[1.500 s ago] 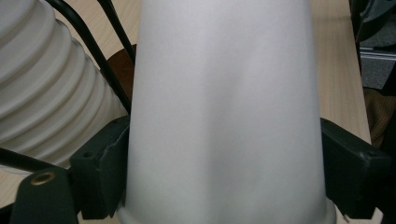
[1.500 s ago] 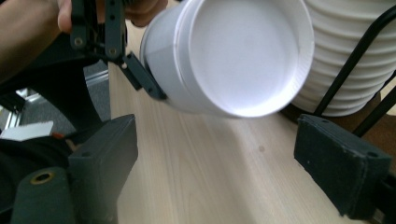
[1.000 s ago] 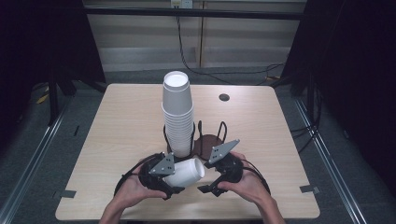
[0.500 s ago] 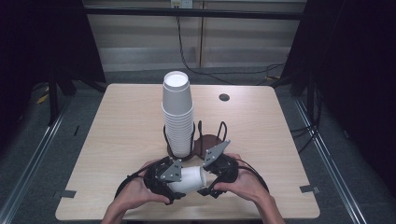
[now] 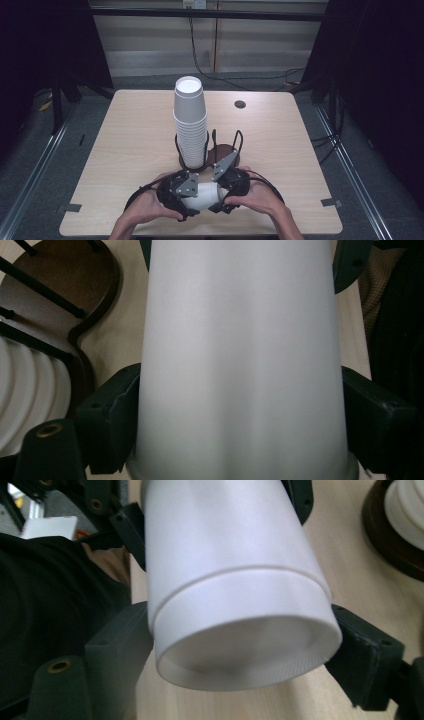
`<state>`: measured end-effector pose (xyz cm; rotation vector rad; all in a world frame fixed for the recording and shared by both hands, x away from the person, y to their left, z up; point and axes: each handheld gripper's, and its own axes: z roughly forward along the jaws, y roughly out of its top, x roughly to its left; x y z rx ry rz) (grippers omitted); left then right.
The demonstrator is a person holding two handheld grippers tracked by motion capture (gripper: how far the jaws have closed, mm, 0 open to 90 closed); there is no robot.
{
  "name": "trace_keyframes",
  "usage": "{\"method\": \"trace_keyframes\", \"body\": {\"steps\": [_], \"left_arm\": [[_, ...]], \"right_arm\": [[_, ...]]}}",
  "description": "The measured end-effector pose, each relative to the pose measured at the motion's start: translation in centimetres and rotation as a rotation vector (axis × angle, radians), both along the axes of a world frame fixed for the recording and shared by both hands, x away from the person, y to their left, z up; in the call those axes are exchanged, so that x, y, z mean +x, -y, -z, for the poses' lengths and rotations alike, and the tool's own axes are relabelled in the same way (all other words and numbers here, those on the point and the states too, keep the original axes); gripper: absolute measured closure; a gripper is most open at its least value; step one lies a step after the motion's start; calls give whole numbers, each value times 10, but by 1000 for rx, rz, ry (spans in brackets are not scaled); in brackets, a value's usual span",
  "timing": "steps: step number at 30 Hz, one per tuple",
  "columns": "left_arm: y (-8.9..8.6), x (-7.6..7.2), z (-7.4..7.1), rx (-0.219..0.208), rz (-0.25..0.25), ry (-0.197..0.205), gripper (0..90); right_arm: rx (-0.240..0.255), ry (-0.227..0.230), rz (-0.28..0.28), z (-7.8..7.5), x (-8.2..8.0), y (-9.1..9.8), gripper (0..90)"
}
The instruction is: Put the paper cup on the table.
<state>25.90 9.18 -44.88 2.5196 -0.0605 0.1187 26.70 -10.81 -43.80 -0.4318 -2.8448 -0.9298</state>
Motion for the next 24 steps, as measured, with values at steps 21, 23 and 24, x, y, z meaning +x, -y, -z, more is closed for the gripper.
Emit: {"method": "trace_keyframes", "body": {"steps": [21, 23, 24], "left_arm": [[0, -1, 2, -35, 24, -5, 142], [0, -2, 2, -45, 28, 2, 136], [-1, -1, 1, -50, 34, 3, 133]], "right_arm": [[-9, -21, -16, -5, 1, -4, 226], [-18, -24, -13, -5, -1, -4, 226], [-17, -23, -12, -6, -1, -4, 225]]}}
